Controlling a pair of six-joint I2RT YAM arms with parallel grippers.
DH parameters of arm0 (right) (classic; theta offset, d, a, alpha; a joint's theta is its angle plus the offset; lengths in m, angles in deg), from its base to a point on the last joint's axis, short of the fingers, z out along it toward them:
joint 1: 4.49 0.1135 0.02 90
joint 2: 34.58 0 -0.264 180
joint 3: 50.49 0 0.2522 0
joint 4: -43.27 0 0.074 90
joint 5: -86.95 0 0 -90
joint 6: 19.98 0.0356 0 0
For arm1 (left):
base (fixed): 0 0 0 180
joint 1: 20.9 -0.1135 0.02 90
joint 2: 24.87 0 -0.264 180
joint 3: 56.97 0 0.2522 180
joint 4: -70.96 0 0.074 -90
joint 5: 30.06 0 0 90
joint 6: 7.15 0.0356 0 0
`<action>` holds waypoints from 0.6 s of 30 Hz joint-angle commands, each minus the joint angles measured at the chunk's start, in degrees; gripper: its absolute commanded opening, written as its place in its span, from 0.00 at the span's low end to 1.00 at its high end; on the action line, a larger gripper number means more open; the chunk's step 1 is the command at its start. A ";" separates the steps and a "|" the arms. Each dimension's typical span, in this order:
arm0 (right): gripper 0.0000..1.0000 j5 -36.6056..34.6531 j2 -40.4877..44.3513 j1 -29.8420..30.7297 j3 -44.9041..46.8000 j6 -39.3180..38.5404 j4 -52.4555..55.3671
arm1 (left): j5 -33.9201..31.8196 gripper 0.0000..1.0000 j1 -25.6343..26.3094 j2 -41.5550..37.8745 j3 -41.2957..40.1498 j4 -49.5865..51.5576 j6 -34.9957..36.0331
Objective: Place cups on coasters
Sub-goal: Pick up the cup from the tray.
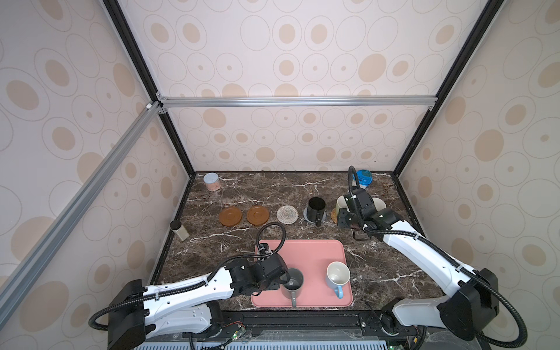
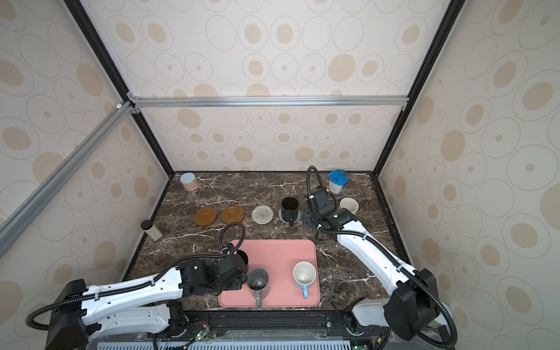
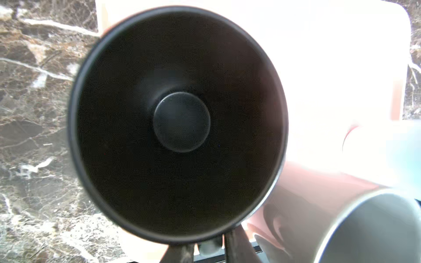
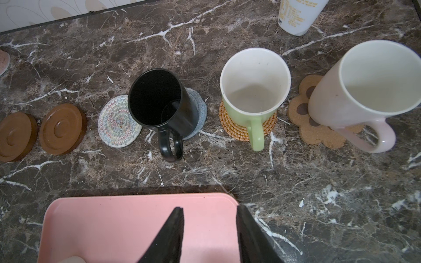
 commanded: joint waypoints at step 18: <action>0.42 -0.73 1.32 -0.37 0.56 1.00 1.10 | -1.60 0.25 -1.47 2.40 -1.41 -1.04 -0.02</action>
